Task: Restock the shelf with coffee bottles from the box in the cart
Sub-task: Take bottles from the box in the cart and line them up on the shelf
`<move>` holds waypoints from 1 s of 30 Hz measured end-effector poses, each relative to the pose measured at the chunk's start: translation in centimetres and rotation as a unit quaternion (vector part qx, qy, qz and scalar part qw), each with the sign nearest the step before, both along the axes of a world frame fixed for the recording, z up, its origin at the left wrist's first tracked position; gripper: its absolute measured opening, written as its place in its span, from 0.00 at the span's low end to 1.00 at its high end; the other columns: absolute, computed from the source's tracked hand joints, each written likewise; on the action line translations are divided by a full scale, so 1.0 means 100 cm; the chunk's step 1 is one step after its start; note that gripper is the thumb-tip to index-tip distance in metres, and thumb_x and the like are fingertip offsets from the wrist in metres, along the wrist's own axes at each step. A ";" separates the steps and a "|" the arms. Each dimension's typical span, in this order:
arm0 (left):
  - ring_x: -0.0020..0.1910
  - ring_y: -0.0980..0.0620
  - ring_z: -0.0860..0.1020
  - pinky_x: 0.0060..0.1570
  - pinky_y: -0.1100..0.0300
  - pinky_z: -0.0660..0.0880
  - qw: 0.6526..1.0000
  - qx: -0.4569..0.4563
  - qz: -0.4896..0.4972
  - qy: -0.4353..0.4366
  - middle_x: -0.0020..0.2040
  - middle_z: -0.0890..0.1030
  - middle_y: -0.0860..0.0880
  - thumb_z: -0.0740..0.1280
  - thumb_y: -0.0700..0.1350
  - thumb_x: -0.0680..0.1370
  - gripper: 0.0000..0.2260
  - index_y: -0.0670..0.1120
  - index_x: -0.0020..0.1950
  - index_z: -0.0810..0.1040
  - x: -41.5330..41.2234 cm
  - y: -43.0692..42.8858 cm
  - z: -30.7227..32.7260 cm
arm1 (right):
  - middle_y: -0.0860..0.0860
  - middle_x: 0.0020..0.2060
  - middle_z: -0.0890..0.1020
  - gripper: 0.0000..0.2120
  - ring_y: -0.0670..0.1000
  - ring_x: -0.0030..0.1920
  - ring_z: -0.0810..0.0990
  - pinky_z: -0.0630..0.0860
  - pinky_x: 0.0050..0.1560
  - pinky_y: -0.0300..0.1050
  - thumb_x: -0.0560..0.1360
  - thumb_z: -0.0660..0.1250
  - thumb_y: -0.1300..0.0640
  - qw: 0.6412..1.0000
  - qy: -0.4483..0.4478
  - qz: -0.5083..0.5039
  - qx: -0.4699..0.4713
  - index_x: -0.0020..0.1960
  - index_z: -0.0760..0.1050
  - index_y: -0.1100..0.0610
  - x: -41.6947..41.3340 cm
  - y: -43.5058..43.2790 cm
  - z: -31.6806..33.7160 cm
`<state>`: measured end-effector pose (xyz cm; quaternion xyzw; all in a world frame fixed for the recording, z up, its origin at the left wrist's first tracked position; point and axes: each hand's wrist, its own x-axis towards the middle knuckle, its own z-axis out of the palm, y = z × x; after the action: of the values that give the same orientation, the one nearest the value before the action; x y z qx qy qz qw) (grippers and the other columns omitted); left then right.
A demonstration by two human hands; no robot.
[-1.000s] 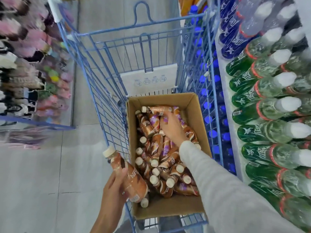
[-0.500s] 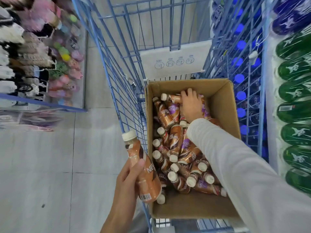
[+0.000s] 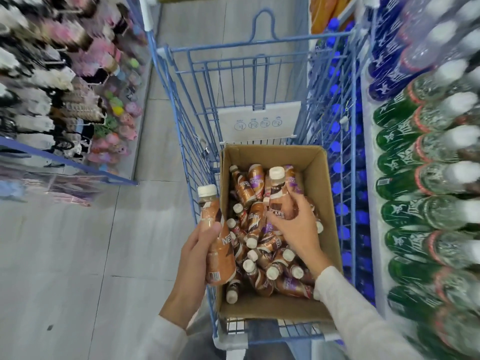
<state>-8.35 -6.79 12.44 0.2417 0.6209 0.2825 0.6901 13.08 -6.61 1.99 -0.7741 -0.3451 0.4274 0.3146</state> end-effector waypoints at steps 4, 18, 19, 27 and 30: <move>0.52 0.43 0.85 0.50 0.49 0.80 0.999 0.027 0.009 -0.028 0.54 0.85 0.42 0.73 0.55 0.73 0.15 0.53 0.57 0.82 0.016 -0.016 0.023 | 0.43 0.57 0.75 0.26 0.42 0.57 0.76 0.74 0.58 0.37 0.67 0.79 0.43 0.999 0.034 -0.012 0.001 0.60 0.71 0.42 -0.007 -0.046 0.054; 0.49 0.43 0.85 0.49 0.49 0.80 0.987 0.095 -0.105 -0.081 0.55 0.85 0.41 0.73 0.57 0.72 0.24 0.47 0.65 0.80 0.057 -0.085 0.098 | 0.42 0.44 0.85 0.23 0.40 0.42 0.83 0.79 0.46 0.45 0.67 0.80 0.46 0.981 0.098 -0.151 0.073 0.57 0.73 0.42 -0.024 -0.154 0.174; 0.49 0.43 0.84 0.49 0.48 0.80 0.985 0.098 -0.117 -0.081 0.56 0.85 0.41 0.74 0.58 0.72 0.25 0.48 0.64 0.80 0.058 -0.091 0.100 | 0.42 0.44 0.85 0.23 0.40 0.41 0.83 0.79 0.46 0.46 0.67 0.79 0.44 0.979 0.093 -0.167 0.076 0.56 0.73 0.42 -0.026 -0.163 0.181; 0.52 0.41 0.84 0.58 0.42 0.79 0.960 0.101 -0.232 -0.121 0.55 0.85 0.41 0.73 0.58 0.73 0.21 0.48 0.61 0.83 0.059 -0.153 0.127 | 0.43 0.44 0.84 0.22 0.44 0.44 0.83 0.79 0.48 0.48 0.67 0.78 0.40 0.950 0.042 -0.291 0.100 0.54 0.72 0.45 -0.047 -0.261 0.226; 0.44 0.43 0.83 0.44 0.48 0.81 0.949 0.095 -0.266 -0.137 0.52 0.85 0.40 0.75 0.58 0.69 0.27 0.43 0.63 0.81 0.063 -0.182 0.137 | 0.43 0.43 0.84 0.21 0.44 0.42 0.83 0.80 0.47 0.48 0.68 0.78 0.42 0.936 0.023 -0.335 0.109 0.53 0.73 0.45 -0.056 -0.302 0.236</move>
<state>-2.00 -25.02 26.10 0.4218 0.4040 0.1765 0.7923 7.48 -36.80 25.55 -0.7960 -0.1028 0.2745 0.5296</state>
